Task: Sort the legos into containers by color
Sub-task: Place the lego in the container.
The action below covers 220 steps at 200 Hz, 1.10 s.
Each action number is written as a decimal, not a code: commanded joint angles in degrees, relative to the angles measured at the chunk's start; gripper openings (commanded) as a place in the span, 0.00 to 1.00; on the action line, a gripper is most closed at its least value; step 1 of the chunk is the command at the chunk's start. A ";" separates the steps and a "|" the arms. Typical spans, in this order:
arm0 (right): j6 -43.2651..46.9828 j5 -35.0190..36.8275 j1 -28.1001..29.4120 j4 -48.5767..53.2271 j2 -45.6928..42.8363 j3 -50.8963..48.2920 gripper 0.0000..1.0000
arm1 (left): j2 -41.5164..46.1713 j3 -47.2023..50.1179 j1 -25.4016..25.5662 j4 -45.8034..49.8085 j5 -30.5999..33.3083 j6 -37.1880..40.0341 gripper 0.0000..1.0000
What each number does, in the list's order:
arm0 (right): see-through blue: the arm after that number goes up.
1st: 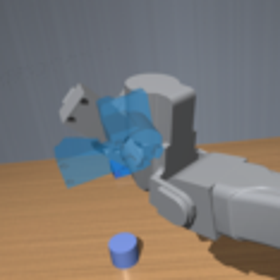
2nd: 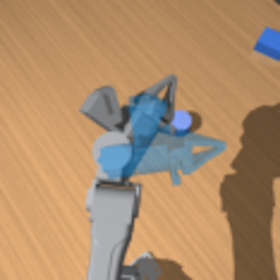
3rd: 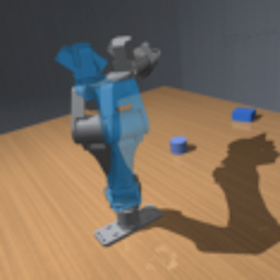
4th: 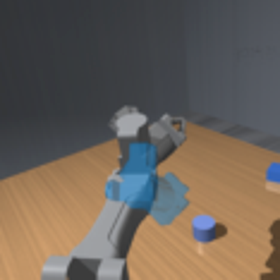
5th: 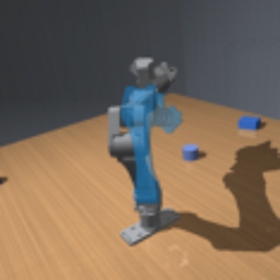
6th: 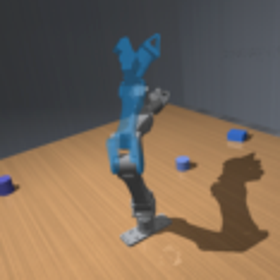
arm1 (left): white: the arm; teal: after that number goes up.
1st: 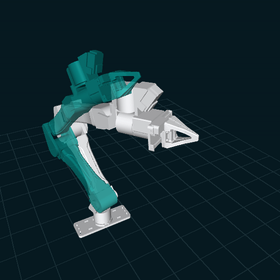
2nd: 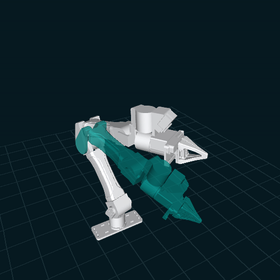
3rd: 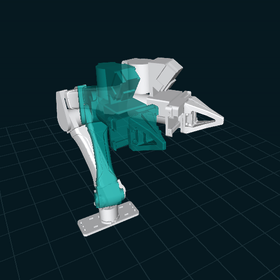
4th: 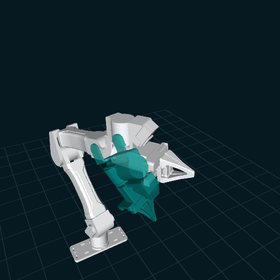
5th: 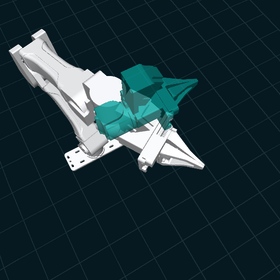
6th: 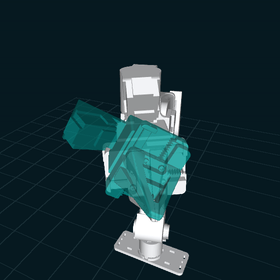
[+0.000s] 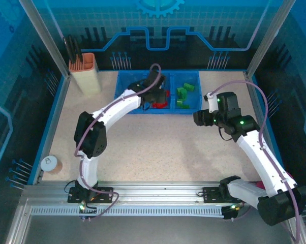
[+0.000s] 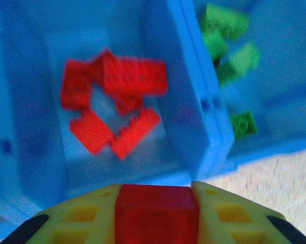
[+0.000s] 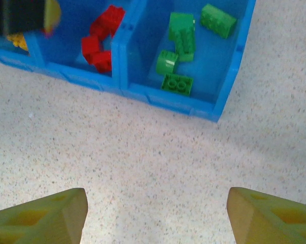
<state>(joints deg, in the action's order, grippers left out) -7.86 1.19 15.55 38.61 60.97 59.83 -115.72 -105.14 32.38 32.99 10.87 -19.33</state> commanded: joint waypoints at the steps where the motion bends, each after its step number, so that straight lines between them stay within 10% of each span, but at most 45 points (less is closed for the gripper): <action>1: -1.33 -0.50 -0.98 0.59 -0.76 -1.35 0.74 | -6.03 -3.97 -1.63 -2.79 -1.25 0.41 0.29; 121: -1.28 -1.51 -1.14 -1.52 4.02 -0.96 0.74 | -31.79 -34.84 -5.22 -0.90 0.72 -0.99 0.31; 220: -1.81 -2.42 -1.03 -0.57 4.94 -1.64 0.76 | -32.19 -36.27 -6.10 -2.41 1.07 0.42 0.63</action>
<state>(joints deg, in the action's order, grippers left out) -8.84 0.25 15.29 37.67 65.49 58.85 -148.35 -139.46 26.72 30.35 11.53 -19.66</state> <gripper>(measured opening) 0.762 0.598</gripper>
